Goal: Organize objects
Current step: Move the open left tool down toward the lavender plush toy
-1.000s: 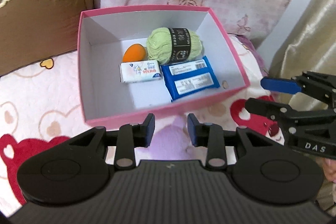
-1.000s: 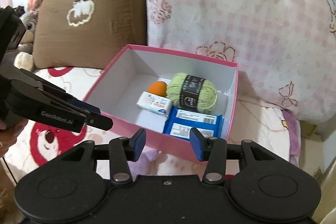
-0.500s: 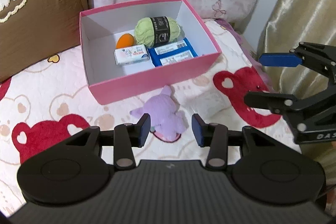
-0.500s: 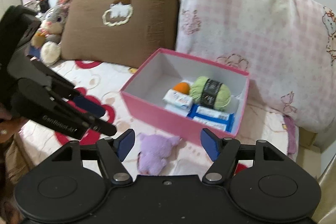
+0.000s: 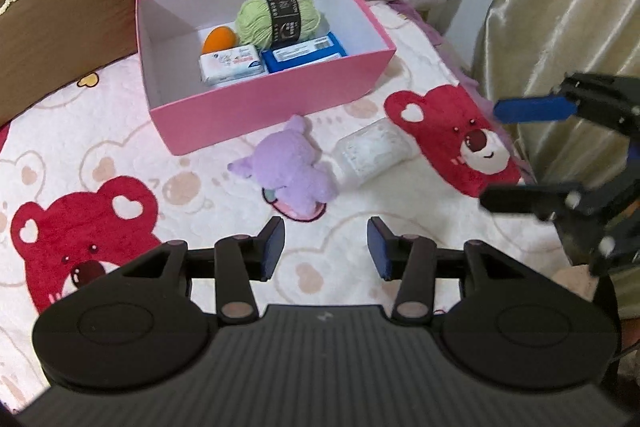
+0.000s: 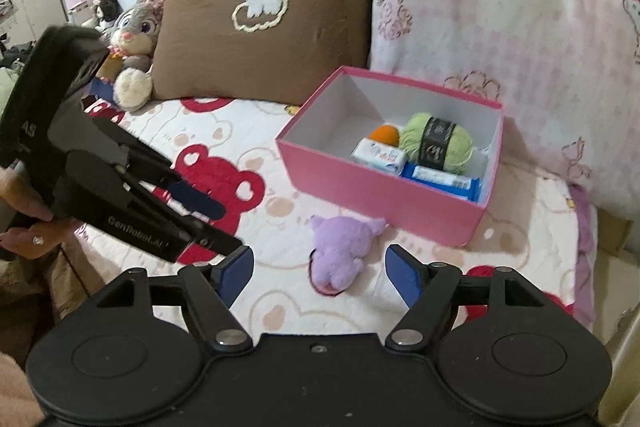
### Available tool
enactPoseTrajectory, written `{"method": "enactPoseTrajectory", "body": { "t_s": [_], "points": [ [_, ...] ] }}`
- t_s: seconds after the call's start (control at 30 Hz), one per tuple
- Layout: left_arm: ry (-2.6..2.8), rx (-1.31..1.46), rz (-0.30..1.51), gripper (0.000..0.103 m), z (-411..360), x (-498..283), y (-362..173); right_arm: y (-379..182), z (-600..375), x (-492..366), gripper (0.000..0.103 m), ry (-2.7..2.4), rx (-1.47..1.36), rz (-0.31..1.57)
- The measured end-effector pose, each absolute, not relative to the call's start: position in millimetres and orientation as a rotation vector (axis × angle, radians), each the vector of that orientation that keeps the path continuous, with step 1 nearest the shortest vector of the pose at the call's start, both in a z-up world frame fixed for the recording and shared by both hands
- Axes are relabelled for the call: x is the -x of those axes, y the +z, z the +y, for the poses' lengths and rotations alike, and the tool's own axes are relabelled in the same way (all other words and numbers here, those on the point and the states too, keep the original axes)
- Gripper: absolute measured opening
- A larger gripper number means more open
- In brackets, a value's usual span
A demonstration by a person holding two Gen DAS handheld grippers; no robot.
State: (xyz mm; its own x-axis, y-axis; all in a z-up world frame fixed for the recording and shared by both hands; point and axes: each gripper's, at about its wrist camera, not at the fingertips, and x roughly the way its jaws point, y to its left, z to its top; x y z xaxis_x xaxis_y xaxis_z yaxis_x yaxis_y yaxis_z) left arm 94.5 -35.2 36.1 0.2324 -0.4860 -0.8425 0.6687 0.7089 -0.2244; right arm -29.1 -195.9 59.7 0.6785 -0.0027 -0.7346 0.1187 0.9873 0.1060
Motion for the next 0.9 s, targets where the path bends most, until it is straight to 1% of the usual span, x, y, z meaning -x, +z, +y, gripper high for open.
{"method": "enactPoseTrajectory", "body": {
  "t_s": [0.1, 0.13, 0.2, 0.33, 0.43, 0.57, 0.67, 0.77, 0.9],
  "points": [
    [-0.819, -0.181, 1.057, 0.049, -33.3, -91.2, 32.3, 50.1, -191.0, 32.4, 0.078, -0.049, -0.164, 0.826],
    [-0.824, -0.174, 1.056, 0.051, -32.7, -90.4, 29.7, 46.0, -189.9, 33.0, 0.079, -0.036, -0.172, 0.827],
    [-0.83, -0.165, 1.055, 0.053, -31.1, -89.5, 23.5, 36.5, -187.1, 33.0, 0.083, -0.016, -0.189, 0.832],
    [-0.836, -0.141, 1.04, 0.055, -27.4, -89.8, 6.0, 16.4, -176.6, 31.3, 0.085, 0.008, -0.17, 0.831],
    [-0.842, -0.106, 1.024, 0.058, -24.6, -91.6, -5.7, 0.3, -171.0, 26.1, 0.085, 0.002, -0.15, 0.826],
    [-0.854, -0.085, 1.001, 0.067, -26.2, -96.5, -18.6, -20.3, -170.5, 12.2, 0.085, -0.014, -0.188, 0.838],
    [-0.857, -0.096, 0.983, 0.071, -31.2, -103.1, -29.6, -34.7, -167.5, -0.4, 0.085, -0.025, -0.192, 0.846],
    [-0.867, -0.093, 0.982, 0.073, -35.2, -114.5, -44.1, -50.1, -161.0, -11.7, 0.085, -0.038, -0.143, 0.835],
    [-0.866, -0.075, 0.986, 0.073, -39.3, -134.9, -65.9, -72.2, -153.6, -22.6, 0.085, -0.064, -0.066, 0.802]
  ]
}}
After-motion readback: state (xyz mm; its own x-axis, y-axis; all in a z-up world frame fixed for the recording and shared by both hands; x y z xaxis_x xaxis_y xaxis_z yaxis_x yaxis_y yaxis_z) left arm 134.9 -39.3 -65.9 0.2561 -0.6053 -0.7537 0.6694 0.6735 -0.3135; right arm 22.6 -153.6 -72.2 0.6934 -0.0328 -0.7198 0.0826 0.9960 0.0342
